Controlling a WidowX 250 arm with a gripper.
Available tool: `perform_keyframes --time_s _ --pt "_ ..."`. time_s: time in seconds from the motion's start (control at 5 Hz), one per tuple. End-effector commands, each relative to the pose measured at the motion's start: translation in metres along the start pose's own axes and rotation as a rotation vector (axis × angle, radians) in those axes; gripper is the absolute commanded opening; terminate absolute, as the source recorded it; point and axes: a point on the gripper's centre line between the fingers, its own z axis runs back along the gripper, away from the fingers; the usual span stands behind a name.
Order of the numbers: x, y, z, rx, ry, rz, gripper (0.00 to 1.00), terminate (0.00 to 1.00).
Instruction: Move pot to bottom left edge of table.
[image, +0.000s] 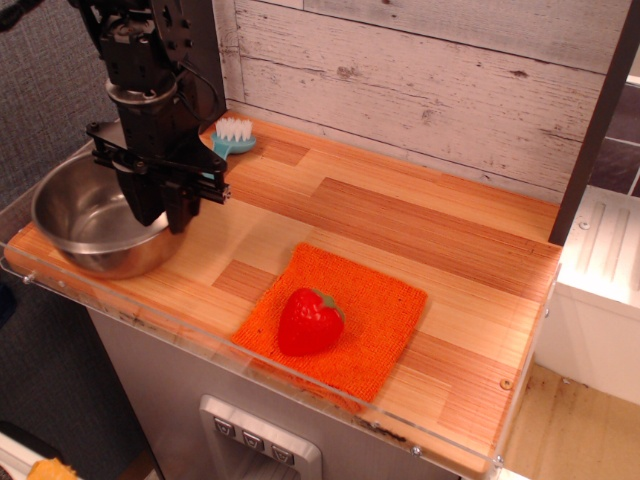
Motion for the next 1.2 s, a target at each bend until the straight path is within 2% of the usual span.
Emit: perform_keyframes --time_s 0.0,0.2,0.8,1.0 --pt "-0.002 0.002 0.053 -0.072 -0.089 0.004 1.0 0.0" --pt "-0.007 0.008 0.068 -0.158 -0.098 0.009 1.0 0.0" --pt "-0.007 0.012 0.067 -0.172 -0.08 -0.015 1.0 0.0" --pt "-0.007 0.012 0.067 -0.172 -0.08 -0.015 1.0 1.0"
